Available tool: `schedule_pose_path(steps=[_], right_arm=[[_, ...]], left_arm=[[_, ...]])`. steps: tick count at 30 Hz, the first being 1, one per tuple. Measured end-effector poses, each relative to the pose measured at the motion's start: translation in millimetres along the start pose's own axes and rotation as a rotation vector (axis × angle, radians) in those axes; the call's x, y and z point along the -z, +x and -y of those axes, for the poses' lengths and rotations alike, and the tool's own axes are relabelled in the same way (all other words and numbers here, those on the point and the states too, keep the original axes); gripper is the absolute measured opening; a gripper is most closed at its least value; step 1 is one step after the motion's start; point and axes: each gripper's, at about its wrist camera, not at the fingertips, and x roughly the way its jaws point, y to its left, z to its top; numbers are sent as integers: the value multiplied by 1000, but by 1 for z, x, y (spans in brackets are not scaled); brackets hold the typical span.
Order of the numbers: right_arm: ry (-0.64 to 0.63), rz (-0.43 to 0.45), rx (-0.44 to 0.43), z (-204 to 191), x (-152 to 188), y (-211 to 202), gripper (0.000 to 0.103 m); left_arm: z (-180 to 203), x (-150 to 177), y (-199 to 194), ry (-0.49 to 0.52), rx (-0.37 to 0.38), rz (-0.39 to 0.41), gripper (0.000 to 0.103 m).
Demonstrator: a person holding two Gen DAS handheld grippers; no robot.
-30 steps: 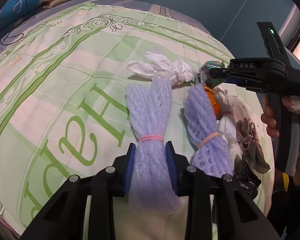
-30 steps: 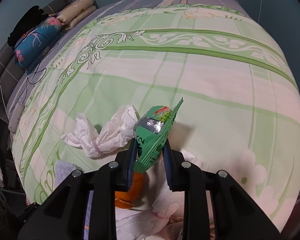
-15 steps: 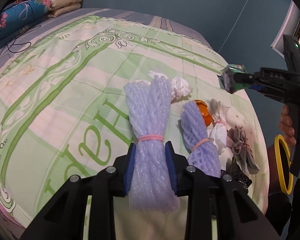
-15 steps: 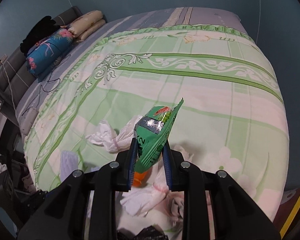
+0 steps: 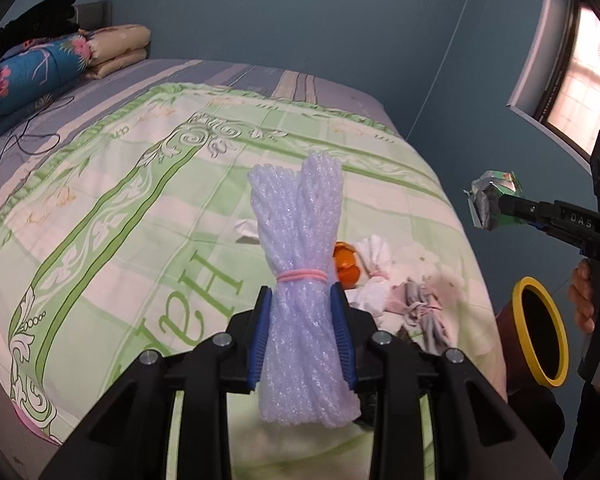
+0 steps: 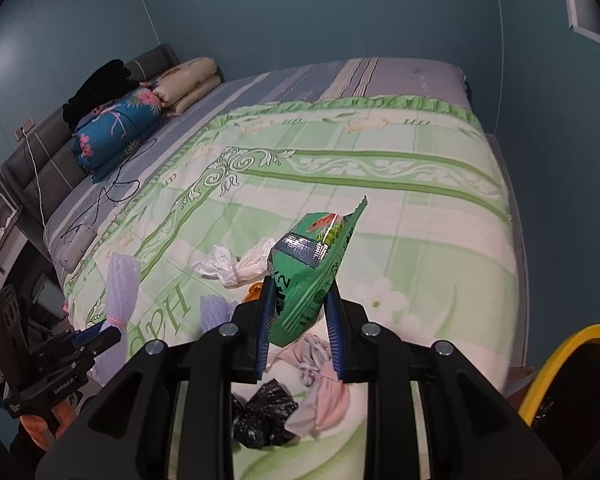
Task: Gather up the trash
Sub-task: 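Lift and carry the mesh net and green wrapper over the yellow bin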
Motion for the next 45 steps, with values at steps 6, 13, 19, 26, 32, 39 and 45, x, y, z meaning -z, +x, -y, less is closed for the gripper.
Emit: schedule_pose_path(steps=[6, 13, 19, 26, 32, 39, 45], right_arm=[[14, 57, 9, 19, 9, -48, 23], [34, 119, 43, 45, 21, -95, 23], [71, 168, 71, 73, 29, -129, 23], [111, 216, 121, 106, 40, -165, 23], [150, 257, 160, 135, 49, -192, 23], [186, 296, 228, 163, 62, -219, 23], [221, 310, 272, 187, 75, -234, 23]], left_arm=[[34, -6, -19, 44, 13, 31, 28], [83, -9, -36, 109, 52, 61, 28], [127, -9, -46, 174, 98, 81, 28], [173, -10, -51, 236, 174, 90, 28], [222, -7, -47, 307, 230, 88, 28], [271, -3, -41, 381, 288, 77, 28], [310, 3, -32, 450, 331, 71, 28]])
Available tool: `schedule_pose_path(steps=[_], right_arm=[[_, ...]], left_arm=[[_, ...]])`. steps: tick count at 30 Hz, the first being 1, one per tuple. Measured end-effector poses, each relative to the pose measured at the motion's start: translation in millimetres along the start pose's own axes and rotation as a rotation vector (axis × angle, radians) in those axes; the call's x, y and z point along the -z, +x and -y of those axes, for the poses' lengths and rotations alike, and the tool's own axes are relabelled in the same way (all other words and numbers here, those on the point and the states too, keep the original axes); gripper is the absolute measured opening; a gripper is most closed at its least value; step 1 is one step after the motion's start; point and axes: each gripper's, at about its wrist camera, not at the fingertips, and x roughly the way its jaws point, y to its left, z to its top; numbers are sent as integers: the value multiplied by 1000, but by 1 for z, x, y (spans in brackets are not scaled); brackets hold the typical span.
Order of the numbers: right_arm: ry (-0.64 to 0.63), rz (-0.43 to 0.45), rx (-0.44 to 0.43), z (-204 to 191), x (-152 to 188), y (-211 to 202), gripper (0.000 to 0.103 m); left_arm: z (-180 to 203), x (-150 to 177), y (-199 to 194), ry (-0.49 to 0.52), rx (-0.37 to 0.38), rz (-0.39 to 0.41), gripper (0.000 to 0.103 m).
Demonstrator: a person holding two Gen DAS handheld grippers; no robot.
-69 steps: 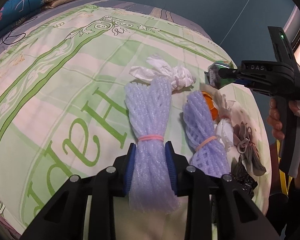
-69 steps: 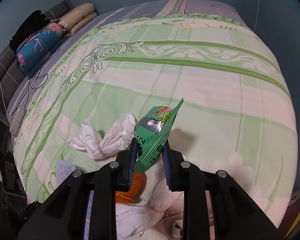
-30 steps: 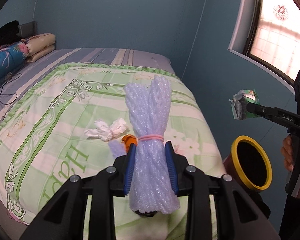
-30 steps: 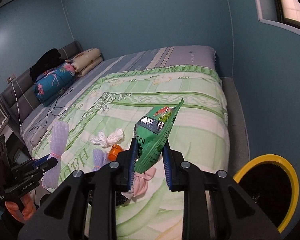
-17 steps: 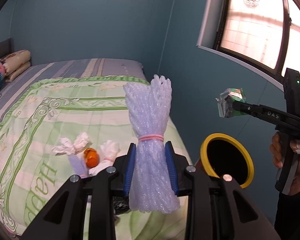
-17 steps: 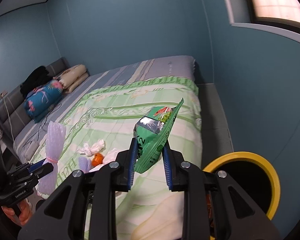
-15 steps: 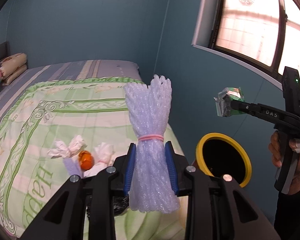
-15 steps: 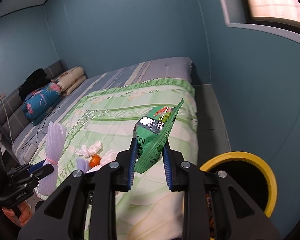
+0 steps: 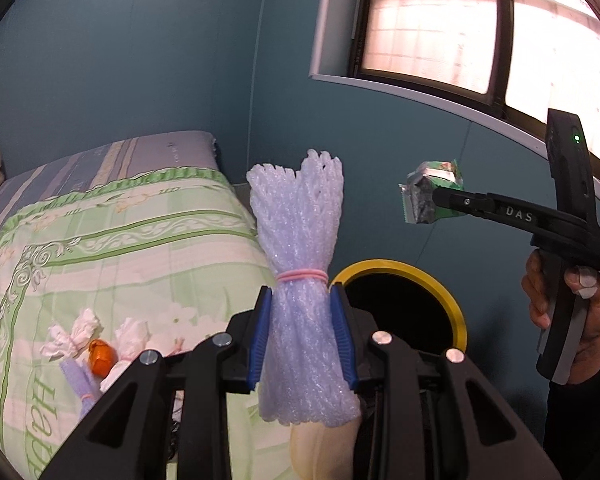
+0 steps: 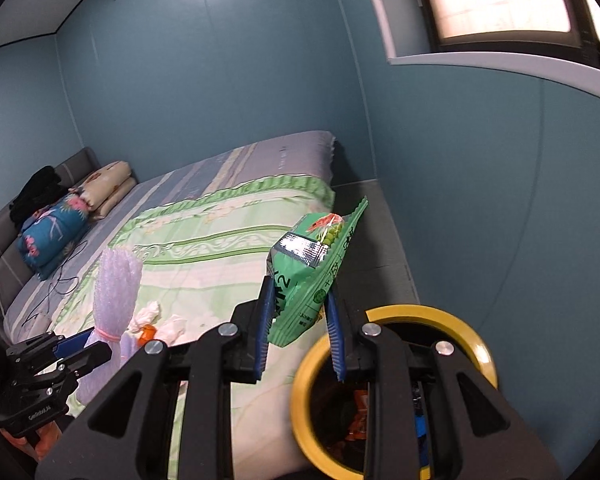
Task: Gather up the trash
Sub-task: 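Lift and carry the mesh net and green wrapper over the yellow bin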
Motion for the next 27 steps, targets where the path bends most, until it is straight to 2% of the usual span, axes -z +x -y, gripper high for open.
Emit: schedule_pose_path(steps=[9, 13, 20, 27], right_arm=[[34, 5, 70, 32, 5, 1, 23], [36, 11, 128, 47, 10, -1, 23], [68, -15, 160, 74, 18, 5, 23], [82, -58, 171, 85, 30, 22, 24]], left_arm=[[38, -7, 32, 40, 69, -21, 28], [51, -7, 51, 51, 104, -38, 28], [66, -7, 91, 35, 169, -86, 28], [72, 1, 124, 14, 190, -140, 28]])
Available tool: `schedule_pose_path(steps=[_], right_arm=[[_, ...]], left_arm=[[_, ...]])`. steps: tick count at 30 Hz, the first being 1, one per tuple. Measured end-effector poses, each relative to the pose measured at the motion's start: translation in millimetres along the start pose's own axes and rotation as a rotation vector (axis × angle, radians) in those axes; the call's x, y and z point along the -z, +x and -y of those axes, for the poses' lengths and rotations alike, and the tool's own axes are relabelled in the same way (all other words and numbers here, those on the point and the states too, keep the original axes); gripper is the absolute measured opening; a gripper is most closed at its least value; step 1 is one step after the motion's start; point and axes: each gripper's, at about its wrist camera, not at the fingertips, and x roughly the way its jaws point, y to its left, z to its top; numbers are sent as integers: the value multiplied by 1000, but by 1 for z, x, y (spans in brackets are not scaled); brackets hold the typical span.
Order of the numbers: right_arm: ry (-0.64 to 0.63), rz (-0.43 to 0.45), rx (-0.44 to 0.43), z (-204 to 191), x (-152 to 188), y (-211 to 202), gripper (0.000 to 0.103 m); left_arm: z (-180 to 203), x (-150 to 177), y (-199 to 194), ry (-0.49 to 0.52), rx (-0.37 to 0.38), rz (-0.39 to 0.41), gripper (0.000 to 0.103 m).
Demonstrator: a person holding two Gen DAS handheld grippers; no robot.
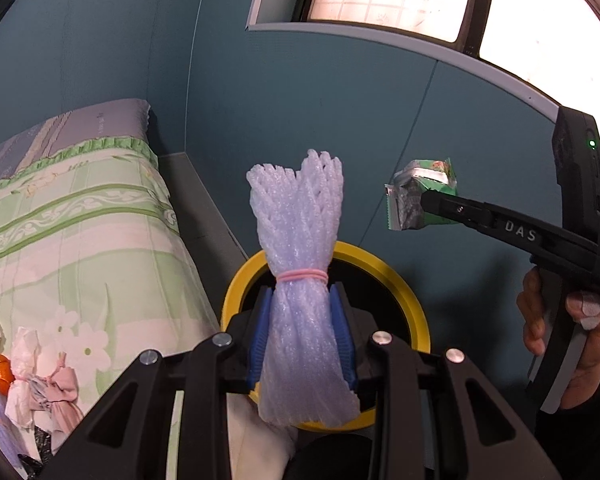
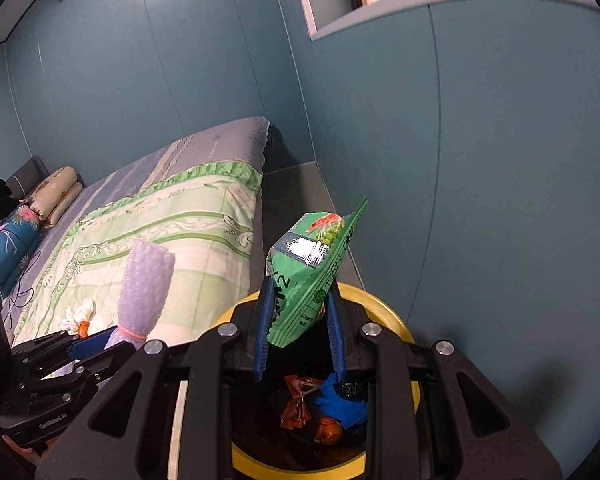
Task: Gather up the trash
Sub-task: 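Lift and carry the mesh net and green wrapper over the yellow bin, then open both tools to drop the net and wrapper into the bin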
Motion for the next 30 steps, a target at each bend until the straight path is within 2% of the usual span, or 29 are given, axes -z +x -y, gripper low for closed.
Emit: schedule_pose_path(steps=[10, 19, 23, 26, 30], right_arm=[[21, -55, 1, 11, 11, 26, 24], [53, -76, -7, 19, 13, 37, 24], [58, -74, -10, 21, 9, 38, 31], [63, -71, -11, 22, 9, 38, 41], [74, -65, 2, 24, 11, 36, 42]], left_arm=[[-6, 9, 39, -26, 13, -80, 28], [-9, 11, 53, -42, 25, -108, 29], [-12, 10, 58, -59, 34, -116, 29], [-12, 11, 57, -62, 33, -116, 36], [-18, 12, 56, -78, 23, -111, 49]])
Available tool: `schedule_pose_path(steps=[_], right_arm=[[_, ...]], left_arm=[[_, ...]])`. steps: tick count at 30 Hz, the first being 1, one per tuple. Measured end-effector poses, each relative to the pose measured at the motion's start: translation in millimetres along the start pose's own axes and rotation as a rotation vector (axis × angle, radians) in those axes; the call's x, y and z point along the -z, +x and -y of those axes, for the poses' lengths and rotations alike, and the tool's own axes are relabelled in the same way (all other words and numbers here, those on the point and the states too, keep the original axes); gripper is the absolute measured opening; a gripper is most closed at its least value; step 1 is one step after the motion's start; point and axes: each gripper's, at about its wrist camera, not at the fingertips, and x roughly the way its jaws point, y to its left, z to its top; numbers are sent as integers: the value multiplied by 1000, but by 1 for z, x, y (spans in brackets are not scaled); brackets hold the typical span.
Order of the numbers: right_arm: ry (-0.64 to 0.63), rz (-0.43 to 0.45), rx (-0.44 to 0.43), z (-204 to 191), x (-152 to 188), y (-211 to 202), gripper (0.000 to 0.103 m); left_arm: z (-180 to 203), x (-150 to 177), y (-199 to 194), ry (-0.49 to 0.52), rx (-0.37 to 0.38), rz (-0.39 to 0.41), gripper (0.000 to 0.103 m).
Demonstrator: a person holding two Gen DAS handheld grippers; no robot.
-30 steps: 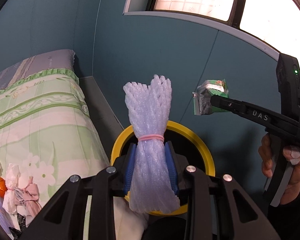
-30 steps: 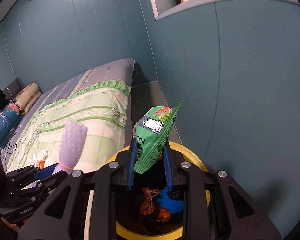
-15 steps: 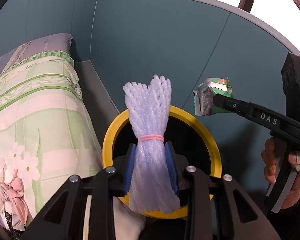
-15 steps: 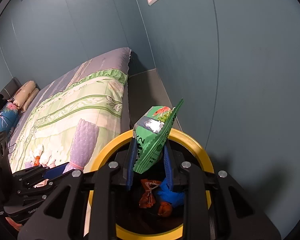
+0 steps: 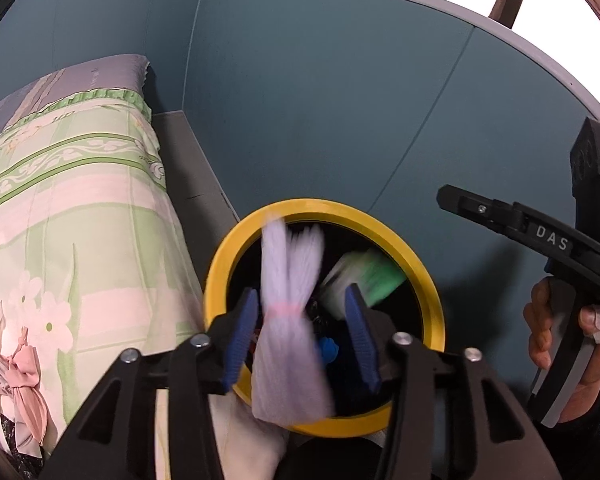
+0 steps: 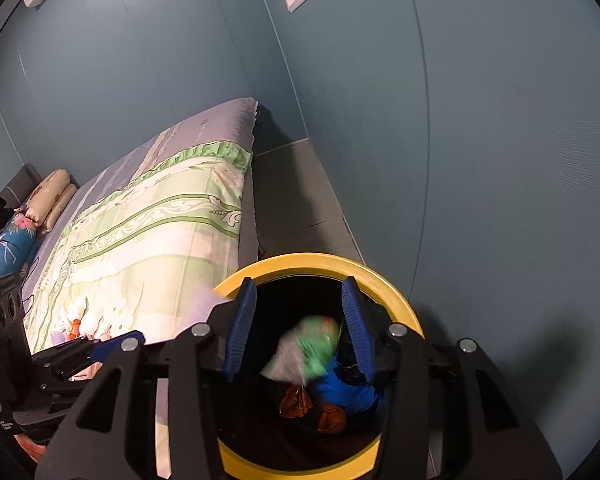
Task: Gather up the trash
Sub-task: 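Open both tools to drop the net and wrapper into the bin, then move both tools back over the remaining trash on the bed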
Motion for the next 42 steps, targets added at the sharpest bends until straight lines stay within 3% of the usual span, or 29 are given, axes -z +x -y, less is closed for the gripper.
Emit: schedule_pose_path(steps=[10, 17, 20, 30, 38, 42], right_arm=[[6, 24, -3, -5, -2, -18, 43], [-26, 49, -24, -21, -2, -36, 44], [-46, 67, -44, -34, -3, -45, 50], [-134, 106, -158, -103, -8, -63, 56], [-212, 118, -282, -170, -5, -64, 68], [-254, 104, -323, -202, 1, -57, 69]], left_arm=[[-16, -2, -16, -40, -15, 29, 51], [-33, -4, -52, -41, -56, 86, 52], [-47, -6, -73, -49, -95, 120, 56], [-94, -5, -149, -83, -217, 235, 70], [-156, 9, -208, -174, -346, 299, 83], [-195, 22, -230, -236, -413, 306, 84]])
